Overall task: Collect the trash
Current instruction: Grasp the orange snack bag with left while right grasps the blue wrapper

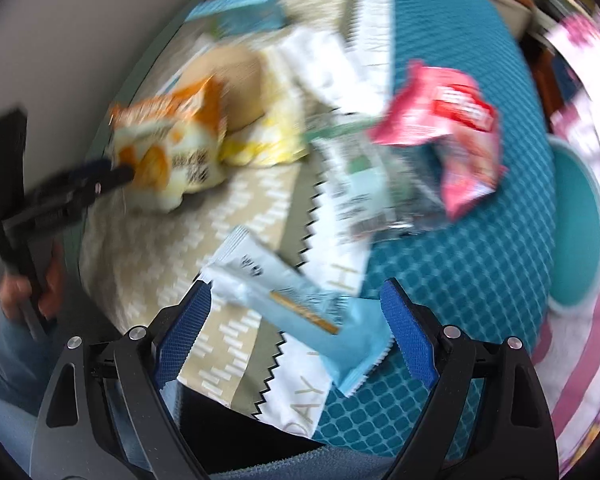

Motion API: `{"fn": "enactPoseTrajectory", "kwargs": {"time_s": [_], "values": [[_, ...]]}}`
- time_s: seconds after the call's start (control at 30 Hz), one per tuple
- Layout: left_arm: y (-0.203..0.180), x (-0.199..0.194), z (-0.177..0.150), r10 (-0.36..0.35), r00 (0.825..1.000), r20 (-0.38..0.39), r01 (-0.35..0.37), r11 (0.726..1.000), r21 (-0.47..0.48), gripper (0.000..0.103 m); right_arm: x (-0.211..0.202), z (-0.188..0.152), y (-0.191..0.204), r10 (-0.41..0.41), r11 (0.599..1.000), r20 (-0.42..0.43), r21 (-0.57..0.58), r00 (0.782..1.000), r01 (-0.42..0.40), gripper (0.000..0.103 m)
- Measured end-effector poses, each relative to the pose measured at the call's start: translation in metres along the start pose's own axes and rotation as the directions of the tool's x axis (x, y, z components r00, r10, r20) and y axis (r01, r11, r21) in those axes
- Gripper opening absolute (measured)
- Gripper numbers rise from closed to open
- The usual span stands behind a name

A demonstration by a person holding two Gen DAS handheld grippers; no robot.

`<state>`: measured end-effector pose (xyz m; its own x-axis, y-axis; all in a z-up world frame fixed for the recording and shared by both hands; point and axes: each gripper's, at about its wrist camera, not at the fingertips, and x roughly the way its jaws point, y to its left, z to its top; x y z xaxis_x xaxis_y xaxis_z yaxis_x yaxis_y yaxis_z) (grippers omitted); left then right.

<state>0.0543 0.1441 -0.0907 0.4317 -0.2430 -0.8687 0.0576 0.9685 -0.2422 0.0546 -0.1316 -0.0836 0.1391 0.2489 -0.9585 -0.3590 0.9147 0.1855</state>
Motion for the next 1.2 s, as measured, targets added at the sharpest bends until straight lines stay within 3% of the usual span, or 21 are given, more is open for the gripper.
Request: {"fn": "enactPoseTrajectory", "kwargs": {"time_s": [0.13,0.3,0.43,0.6,0.7,0.77,0.83,0.97,1.2], "values": [[0.006,-0.002,-0.003,-0.009,1.0,0.001,0.009,1.0,-0.023,0.09,0.02,-0.002,0.016,-0.061,0.993,-0.041,-0.103,0.997,0.057,0.083],[0.003,-0.001,0.0,-0.025,1.0,0.003,0.025,0.999,-0.026,0.09,0.031,-0.008,0.02,-0.089,0.988,-0.057,-0.132,0.994,0.081,0.081],[-0.007,0.01,0.005,-0.025,1.0,-0.006,0.025,1.0,-0.005,0.09,0.035,-0.016,0.027,-0.069,0.989,-0.057,-0.137,0.996,0.06,0.033],[-0.022,0.018,0.006,-0.041,0.999,0.006,0.041,0.999,0.018,0.09,0.026,-0.031,0.038,-0.011,0.995,-0.009,-0.098,1.0,0.01,0.025],[-0.033,0.02,0.004,-0.044,0.999,-0.002,0.044,0.997,0.055,0.073,0.011,-0.028,0.031,0.028,0.999,0.034,-0.032,0.999,-0.027,0.023],[-0.041,0.02,0.001,-0.034,0.999,-0.01,0.035,0.996,0.081,0.047,0.0,-0.028,0.023,0.047,0.999,0.065,0.01,0.997,-0.047,0.023],[-0.048,0.018,-0.002,-0.03,0.999,-0.012,0.031,0.995,0.095,0.028,-0.009,-0.024,0.014,0.058,0.997,0.099,0.041,0.993,-0.063,0.022],[-0.061,0.005,-0.006,-0.041,0.999,0.015,0.039,0.993,0.113,0.017,-0.026,-0.024,0.002,0.09,0.99,0.161,0.095,0.983,-0.107,0.021],[-0.086,-0.032,-0.007,-0.062,0.994,0.089,0.048,0.987,0.152,0.015,-0.052,-0.018,-0.027,0.118,0.972,0.246,0.168,0.962,-0.162,0.017]]}}
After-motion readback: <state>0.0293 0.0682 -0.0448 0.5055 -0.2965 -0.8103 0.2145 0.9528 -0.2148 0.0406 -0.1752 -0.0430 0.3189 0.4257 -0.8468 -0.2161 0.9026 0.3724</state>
